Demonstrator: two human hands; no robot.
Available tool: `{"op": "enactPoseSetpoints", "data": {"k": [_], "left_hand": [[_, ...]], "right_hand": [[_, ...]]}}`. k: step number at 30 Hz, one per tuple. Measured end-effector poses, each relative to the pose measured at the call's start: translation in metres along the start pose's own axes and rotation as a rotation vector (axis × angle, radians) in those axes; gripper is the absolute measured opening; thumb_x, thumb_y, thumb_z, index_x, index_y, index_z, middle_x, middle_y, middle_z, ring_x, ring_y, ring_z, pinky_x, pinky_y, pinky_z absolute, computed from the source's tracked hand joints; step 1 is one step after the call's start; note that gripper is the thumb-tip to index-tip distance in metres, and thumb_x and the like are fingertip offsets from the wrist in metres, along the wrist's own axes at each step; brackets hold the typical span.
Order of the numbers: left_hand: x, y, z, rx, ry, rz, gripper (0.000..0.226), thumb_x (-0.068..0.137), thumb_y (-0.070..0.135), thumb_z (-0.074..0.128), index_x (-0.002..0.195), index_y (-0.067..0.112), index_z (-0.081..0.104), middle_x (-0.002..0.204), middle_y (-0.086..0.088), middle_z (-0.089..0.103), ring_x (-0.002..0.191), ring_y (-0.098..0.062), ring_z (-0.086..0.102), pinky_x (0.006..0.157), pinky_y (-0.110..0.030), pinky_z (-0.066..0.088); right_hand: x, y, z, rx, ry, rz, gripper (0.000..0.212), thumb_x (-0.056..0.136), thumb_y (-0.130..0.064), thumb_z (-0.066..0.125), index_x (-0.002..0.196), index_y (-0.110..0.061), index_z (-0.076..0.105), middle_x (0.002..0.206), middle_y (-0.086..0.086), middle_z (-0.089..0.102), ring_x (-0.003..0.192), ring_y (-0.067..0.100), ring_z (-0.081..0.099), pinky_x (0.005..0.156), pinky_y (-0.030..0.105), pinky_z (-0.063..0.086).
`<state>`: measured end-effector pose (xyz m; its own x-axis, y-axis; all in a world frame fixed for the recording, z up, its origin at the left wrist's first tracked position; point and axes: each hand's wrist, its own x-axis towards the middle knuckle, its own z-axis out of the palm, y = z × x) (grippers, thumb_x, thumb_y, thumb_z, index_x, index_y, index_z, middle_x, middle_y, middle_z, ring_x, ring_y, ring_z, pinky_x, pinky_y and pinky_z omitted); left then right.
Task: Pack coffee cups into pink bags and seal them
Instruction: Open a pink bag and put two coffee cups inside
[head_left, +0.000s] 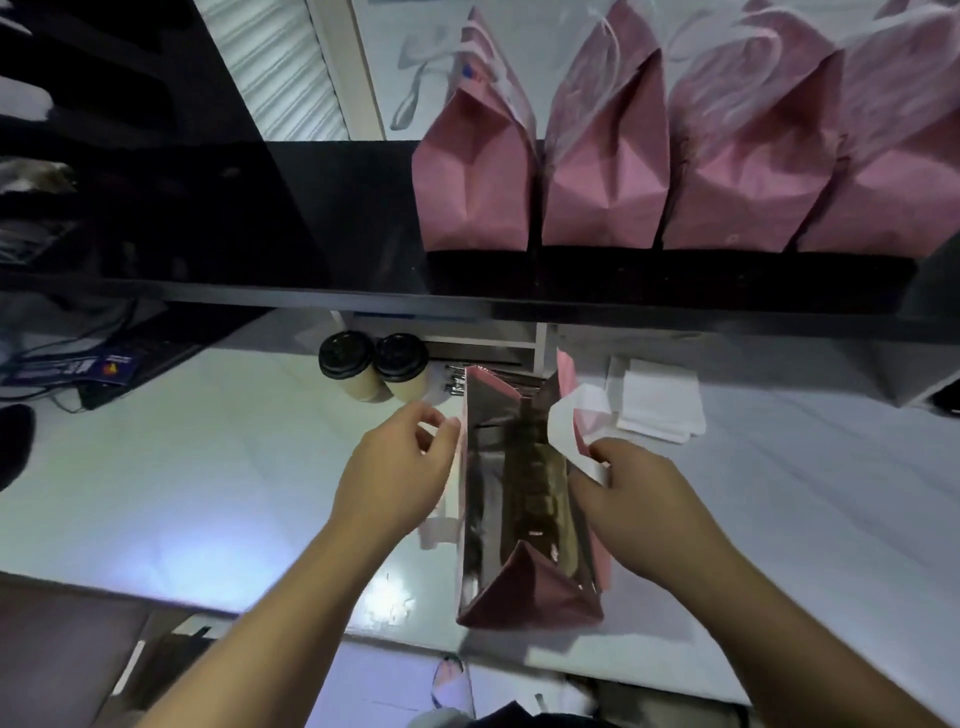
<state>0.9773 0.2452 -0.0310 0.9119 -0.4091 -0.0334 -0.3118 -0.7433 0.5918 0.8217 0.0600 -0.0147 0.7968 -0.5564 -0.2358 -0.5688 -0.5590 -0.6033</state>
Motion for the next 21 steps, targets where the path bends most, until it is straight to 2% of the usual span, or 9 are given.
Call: {"op": "enactPoseSetpoints", "data": {"k": [3, 6, 9, 11, 14, 18, 21], "left_hand": [[0.042, -0.019, -0.007, -0.081, -0.027, -0.010, 0.013, 0.101, 0.044, 0.056, 0.107, 0.036, 0.063, 0.093, 0.018, 0.068, 0.080, -0.006, 0.067, 0.063, -0.026, 0.047], [0.087, -0.049, -0.002, 0.070, -0.087, 0.041, 0.032, 0.099, 0.032, 0.061, 0.130, 0.023, 0.063, 0.111, 0.005, 0.068, 0.094, -0.016, 0.065, 0.075, -0.031, 0.048], [0.126, -0.070, 0.008, 0.221, -0.160, 0.124, 0.052, 0.096, 0.027, 0.065, 0.145, 0.013, 0.055, 0.139, -0.008, 0.059, 0.121, -0.028, 0.060, 0.098, -0.038, 0.049], [0.147, -0.079, 0.015, 0.321, -0.177, 0.166, 0.063, 0.093, 0.027, 0.068, 0.151, 0.012, 0.048, 0.150, -0.010, 0.049, 0.133, -0.033, 0.050, 0.107, -0.043, 0.045], [0.170, -0.085, 0.025, 0.435, -0.144, 0.199, 0.076, 0.092, 0.034, 0.070, 0.157, 0.012, 0.037, 0.160, -0.012, 0.037, 0.145, -0.035, 0.036, 0.115, -0.048, 0.037], [0.187, -0.085, 0.038, 0.541, -0.214, 0.128, 0.089, 0.093, 0.043, 0.067, 0.163, 0.011, 0.020, 0.168, -0.016, 0.023, 0.155, -0.036, 0.019, 0.122, -0.049, 0.024], [0.195, -0.086, 0.043, 0.564, -0.228, 0.106, 0.088, 0.091, 0.038, 0.070, 0.160, 0.010, 0.023, 0.163, -0.017, 0.028, 0.149, -0.039, 0.027, 0.119, -0.050, 0.029]], "right_hand": [[-0.004, -0.001, -0.003, 0.036, 0.007, 0.034, 0.008, 0.099, -0.044, 0.050, 0.097, -0.039, 0.056, 0.073, -0.025, 0.058, 0.066, 0.001, 0.061, 0.052, 0.018, 0.041], [-0.010, -0.007, -0.009, 0.089, 0.035, 0.107, 0.027, 0.094, -0.055, 0.042, 0.080, -0.034, 0.052, 0.062, -0.016, 0.062, 0.064, -0.008, 0.062, 0.045, 0.016, 0.035], [-0.013, -0.014, -0.007, 0.133, 0.054, 0.178, 0.031, 0.100, -0.052, 0.046, 0.080, -0.032, 0.059, 0.066, -0.015, 0.067, 0.060, 0.001, 0.064, 0.050, 0.022, 0.040], [-0.011, -0.018, -0.004, 0.160, 0.053, 0.223, 0.028, 0.101, -0.050, 0.049, 0.087, -0.031, 0.063, 0.074, -0.014, 0.070, 0.067, 0.005, 0.066, 0.055, 0.024, 0.045], [-0.007, -0.022, 0.000, 0.166, 0.069, 0.279, 0.029, 0.101, -0.047, 0.051, 0.086, -0.028, 0.066, 0.075, -0.011, 0.071, 0.071, 0.012, 0.068, 0.059, 0.029, 0.052], [-0.005, -0.022, 0.003, 0.159, 0.099, 0.323, 0.031, 0.100, -0.046, 0.053, 0.080, -0.026, 0.065, 0.067, -0.009, 0.069, 0.066, 0.012, 0.066, 0.054, 0.024, 0.044], [-0.005, -0.023, 0.004, 0.105, 0.111, 0.315, 0.031, 0.100, -0.047, 0.052, 0.080, -0.027, 0.063, 0.069, -0.010, 0.067, 0.065, 0.010, 0.064, 0.053, 0.023, 0.041]]}}
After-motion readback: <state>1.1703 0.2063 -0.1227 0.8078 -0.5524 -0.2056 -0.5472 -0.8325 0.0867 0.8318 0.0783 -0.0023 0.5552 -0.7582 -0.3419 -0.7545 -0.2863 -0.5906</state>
